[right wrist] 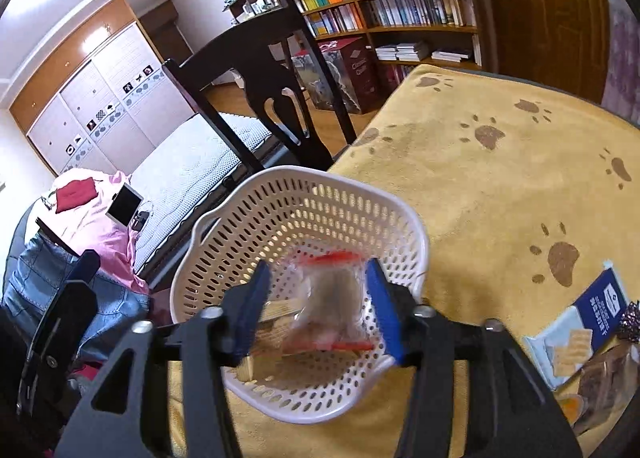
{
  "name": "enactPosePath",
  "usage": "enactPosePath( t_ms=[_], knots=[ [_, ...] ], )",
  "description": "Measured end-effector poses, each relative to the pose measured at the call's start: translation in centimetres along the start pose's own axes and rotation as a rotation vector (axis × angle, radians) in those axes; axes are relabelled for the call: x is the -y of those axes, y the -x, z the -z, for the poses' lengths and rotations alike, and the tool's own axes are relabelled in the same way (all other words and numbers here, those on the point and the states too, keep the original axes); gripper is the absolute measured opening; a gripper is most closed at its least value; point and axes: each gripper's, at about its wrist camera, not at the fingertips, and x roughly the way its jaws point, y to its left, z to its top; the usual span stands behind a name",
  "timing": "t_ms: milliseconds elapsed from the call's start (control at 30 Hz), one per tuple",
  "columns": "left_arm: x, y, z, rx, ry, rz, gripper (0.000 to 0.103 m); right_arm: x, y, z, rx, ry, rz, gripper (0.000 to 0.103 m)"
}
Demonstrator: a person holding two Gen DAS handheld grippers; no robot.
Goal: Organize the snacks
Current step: 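Carry the red-edged cookie packet into the white basket and release it with the right gripper, then reach the right gripper to the light-blue chip bag and grasp it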
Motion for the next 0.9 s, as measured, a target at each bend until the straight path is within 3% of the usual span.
enactPosePath(
  t_ms=[167, 500, 900],
  knots=[
    [-0.1, -0.1, 0.0, -0.003, 0.006, -0.003, 0.1, 1.0, 0.4, 0.7, 0.009, -0.027, 0.006, 0.059],
    [0.1, -0.2, 0.1, -0.016, -0.004, 0.003, 0.1, 0.8, 3.2, 2.1, 0.075, 0.04, 0.09, 0.059],
    [1.9, -0.4, 0.7, -0.034, -0.052, 0.021, 0.1, 4.7, 6.8, 3.6, 0.135, 0.009, 0.196, 0.061]
  ],
)
